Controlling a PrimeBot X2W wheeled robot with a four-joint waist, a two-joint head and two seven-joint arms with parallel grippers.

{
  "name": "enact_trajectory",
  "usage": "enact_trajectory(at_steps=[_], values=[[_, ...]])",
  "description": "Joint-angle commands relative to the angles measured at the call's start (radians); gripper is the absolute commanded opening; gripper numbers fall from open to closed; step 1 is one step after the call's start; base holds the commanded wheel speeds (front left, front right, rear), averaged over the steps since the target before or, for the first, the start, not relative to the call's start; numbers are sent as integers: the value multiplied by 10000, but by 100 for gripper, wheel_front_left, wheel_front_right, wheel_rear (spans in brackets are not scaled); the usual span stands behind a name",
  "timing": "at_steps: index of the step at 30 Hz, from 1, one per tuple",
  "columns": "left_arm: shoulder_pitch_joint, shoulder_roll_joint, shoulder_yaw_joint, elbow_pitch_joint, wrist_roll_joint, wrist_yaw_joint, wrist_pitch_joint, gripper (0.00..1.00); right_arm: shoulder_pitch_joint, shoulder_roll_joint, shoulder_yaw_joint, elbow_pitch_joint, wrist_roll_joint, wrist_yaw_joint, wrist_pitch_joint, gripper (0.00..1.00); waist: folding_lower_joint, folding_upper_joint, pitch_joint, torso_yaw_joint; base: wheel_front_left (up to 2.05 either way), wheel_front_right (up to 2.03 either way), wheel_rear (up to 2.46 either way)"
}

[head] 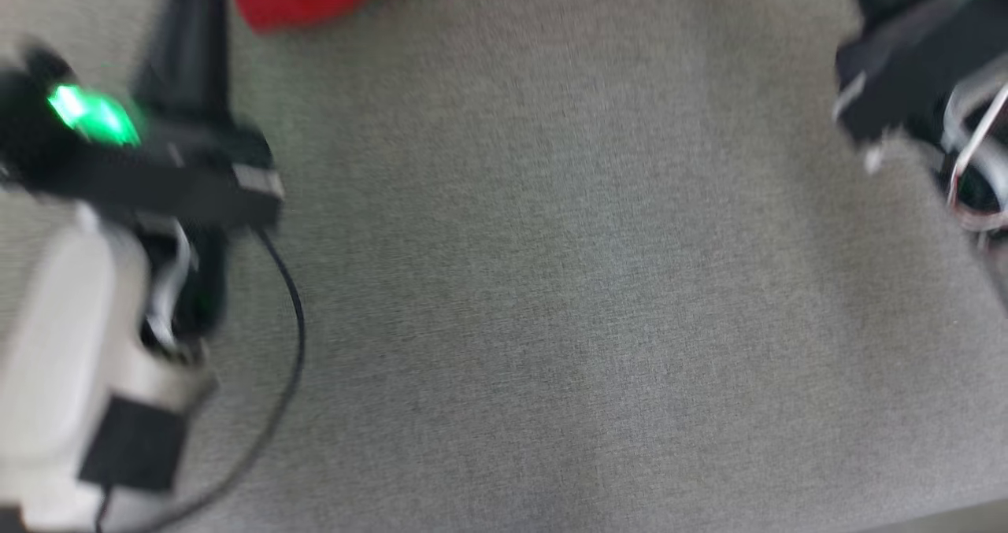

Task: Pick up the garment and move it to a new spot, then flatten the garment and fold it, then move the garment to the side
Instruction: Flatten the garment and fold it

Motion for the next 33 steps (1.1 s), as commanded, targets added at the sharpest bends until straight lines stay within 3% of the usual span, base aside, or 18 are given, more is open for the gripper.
enact_trajectory(at_steps=[1, 8, 15, 24, 33], values=[[632, -38, -102, -25, -177, -17, 73, 0, 519, -155, -69, -205, 174, -23, 331, 0, 2, 0, -981, 450, 0, 0, 0], [3120, -274, -381, 57, -968, -22, 15, 0, 2791, -390, -1097, -1133, 63, -23, 1591, 0, 2, 0, -2292, 624, 0, 0, 0], [4608, -139, -1708, 57, -1288, -92, 552, 0, 5478, -162, -2778, -1960, -491, -25, 2574, 0, 2, 0, -3399, 845, 0, 0, 0], [5986, 25, -2182, 521, -1302, 21, 69, 0, 9340, 1270, -4892, -3524, -1404, -25, 4669, 0, 2, 0, -4590, 809, 0, 0, 0], [7064, 338, -2324, 847, -1136, 409, -35, 0, 11705, 2574, -5718, -4201, -1897, -25, 5430, 0, 2, 0, -5117, 720, 0, 0, 0]])
